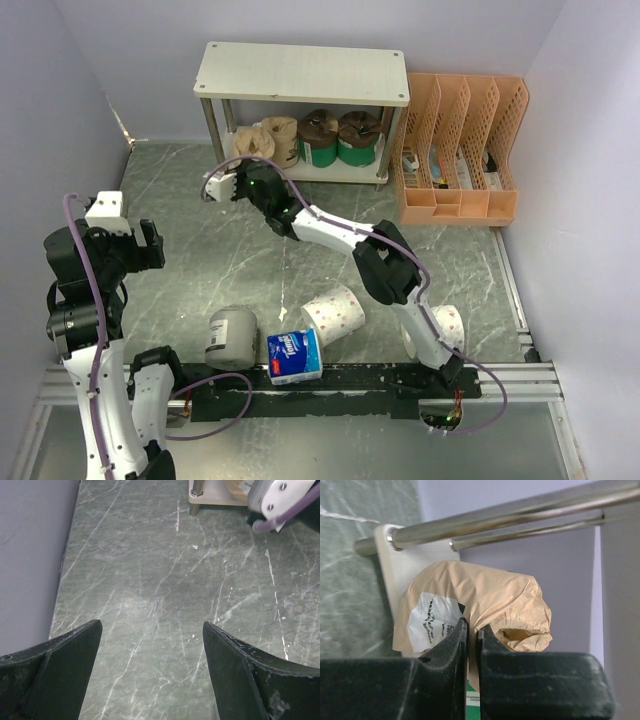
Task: Place and organize the paper towels onto the shelf
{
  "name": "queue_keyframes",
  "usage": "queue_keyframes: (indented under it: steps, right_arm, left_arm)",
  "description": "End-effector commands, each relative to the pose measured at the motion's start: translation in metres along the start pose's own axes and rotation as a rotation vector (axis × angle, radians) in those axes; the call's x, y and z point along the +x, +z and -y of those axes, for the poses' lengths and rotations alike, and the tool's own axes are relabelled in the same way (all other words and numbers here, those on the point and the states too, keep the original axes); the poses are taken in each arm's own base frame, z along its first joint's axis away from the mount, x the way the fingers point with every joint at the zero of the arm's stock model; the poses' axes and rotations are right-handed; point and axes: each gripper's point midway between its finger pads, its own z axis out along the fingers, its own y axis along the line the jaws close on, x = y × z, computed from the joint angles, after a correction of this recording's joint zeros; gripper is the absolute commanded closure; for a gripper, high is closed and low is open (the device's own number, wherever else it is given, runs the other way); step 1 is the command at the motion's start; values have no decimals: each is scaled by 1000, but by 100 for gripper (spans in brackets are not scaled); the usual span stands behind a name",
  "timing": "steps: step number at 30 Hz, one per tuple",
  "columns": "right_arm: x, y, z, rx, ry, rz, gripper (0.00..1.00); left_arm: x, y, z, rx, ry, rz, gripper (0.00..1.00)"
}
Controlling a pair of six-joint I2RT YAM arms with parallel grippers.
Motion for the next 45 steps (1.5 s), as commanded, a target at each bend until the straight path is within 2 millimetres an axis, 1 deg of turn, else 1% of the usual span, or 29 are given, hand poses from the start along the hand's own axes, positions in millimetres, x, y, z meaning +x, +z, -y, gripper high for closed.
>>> queue_keyframes:
  steps: [1, 3, 6, 11, 18, 19, 20, 21, 22, 23, 24, 26, 27, 29, 30, 31, 34, 35, 36, 38, 39, 41, 43, 45]
  right_arm:
    - [-9, 11, 56, 155, 0, 76, 100]
    - [-5, 18, 56, 178, 9, 88, 100]
    - [2, 31, 49, 196, 12, 116, 100]
    - [16, 47, 48, 220, 76, 137, 100]
    - [31, 57, 41, 239, 123, 142, 100]
    - [33, 57, 40, 251, 117, 139, 94]
    - [34, 57, 40, 263, 115, 140, 79]
    - [34, 56, 38, 270, 116, 139, 58]
    - [34, 55, 39, 280, 116, 138, 29]
    - [32, 54, 41, 292, 118, 137, 4]
    - [30, 52, 45, 311, 122, 138, 0]
    - [20, 45, 55, 348, 132, 145, 0]
    - [12, 39, 60, 372, 133, 154, 0]
    - [-4, 21, 69, 414, 120, 166, 0]
    - [-14, 10, 69, 433, 112, 173, 0]
    - [-29, -4, 70, 453, 110, 187, 0]
    - [-55, -50, 72, 498, 143, 198, 0]
    - [-64, -69, 74, 516, 176, 214, 0]
    - [-72, -85, 72, 511, 204, 224, 0]
    - [-83, -112, 63, 475, 269, 237, 0]
    - [-88, -127, 63, 459, 300, 240, 0]
    - [-95, -147, 50, 401, 356, 239, 0]
    - [-95, -165, 39, 348, 460, 210, 0]
    - [-94, -181, 31, 285, 590, 171, 0]
  left_arm:
    - [-7, -4, -6, -37, -4, 32, 6]
    - [-7, -5, -7, -45, -7, 34, 6]
    - [-8, -6, -8, -49, -6, 40, 6]
    - [-8, -6, -8, -50, -6, 40, 6]
    - [-5, 0, -8, -41, -10, 15, 6]
    - [-5, 0, -9, -42, -10, 13, 6]
    - [-4, 1, -8, -40, -11, 10, 6]
    - [-4, 2, -8, -38, -12, 7, 6]
    - [-4, 2, -8, -38, -12, 6, 6]
    - [-3, 3, -8, -37, -11, 4, 7]
    - [-3, 3, -8, -36, -12, 2, 6]
    - [-3, 4, -9, -37, -14, -1, 7]
    - [-3, 4, -8, -36, -14, -2, 6]
    - [-2, 5, -9, -36, -15, -5, 6]
    - [-2, 5, -9, -35, -15, -5, 6]
    - [-1, 5, -9, -35, -16, -8, 6]
    - [-1, 6, -8, -31, -14, -13, 6]
    - [-2, 4, -6, -19, -4, -10, 6]
    - [-3, 1, 0, 12, 9, -2, 7]
    - [-9, -7, 11, 67, 34, 32, 6]
    - [-10, -9, 14, 80, 41, 38, 7]
    - [-8, -6, 13, 82, 36, 22, 6]
    - [-5, -1, 15, 106, 32, -17, 6]
    - [-3, 1, 25, 180, 34, -64, 6]
